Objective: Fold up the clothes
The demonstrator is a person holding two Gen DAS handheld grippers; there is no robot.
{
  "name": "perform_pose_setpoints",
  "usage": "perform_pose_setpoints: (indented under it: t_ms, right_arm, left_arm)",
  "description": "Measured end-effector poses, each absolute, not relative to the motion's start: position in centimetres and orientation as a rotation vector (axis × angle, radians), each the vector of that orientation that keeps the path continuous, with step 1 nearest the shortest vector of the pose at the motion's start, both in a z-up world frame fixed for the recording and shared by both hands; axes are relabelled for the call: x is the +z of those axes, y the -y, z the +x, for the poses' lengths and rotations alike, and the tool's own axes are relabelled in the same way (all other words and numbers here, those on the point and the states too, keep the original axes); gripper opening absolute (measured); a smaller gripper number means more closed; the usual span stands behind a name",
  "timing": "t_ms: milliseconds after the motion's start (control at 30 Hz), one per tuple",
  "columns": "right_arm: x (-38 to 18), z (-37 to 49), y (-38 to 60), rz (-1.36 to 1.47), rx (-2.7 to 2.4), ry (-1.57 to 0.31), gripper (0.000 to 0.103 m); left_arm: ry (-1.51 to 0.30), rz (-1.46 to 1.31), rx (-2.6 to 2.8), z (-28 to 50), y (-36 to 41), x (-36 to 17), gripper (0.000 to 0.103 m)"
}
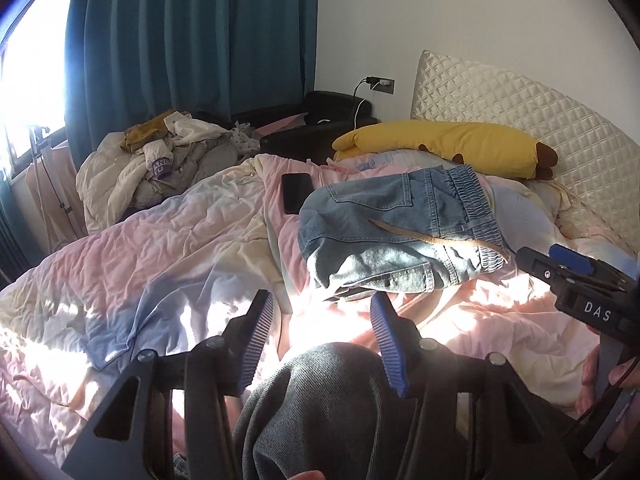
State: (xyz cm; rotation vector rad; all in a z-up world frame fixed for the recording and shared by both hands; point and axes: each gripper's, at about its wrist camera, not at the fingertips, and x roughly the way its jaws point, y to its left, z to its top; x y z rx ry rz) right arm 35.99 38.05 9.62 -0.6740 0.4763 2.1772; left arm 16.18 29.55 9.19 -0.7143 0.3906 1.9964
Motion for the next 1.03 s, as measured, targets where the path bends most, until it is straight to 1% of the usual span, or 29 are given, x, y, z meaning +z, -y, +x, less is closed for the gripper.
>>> perform_pose_setpoints:
  t_ms: [33,200,1033]
  right_arm:
    - [9.3,36.1,-37.7,-0.689,2.165,-0.453,0.080]
    - [8.1,36.5,-36.7,-0.704,2.151,-0.494,0.081]
    - [9.0,36.9,-36.2,-0.672,2.085,-0.490,0.081]
  left_arm:
    - [-0.392,-0.715,1.992,16.3,-29.3,9.0,0.052]
    - [-0.400,-0.703,2.023,16.5,-28.7,8.9,0.052]
    - [-0.408,-0.729,2.012,16.8,-29.0,8.0,0.052]
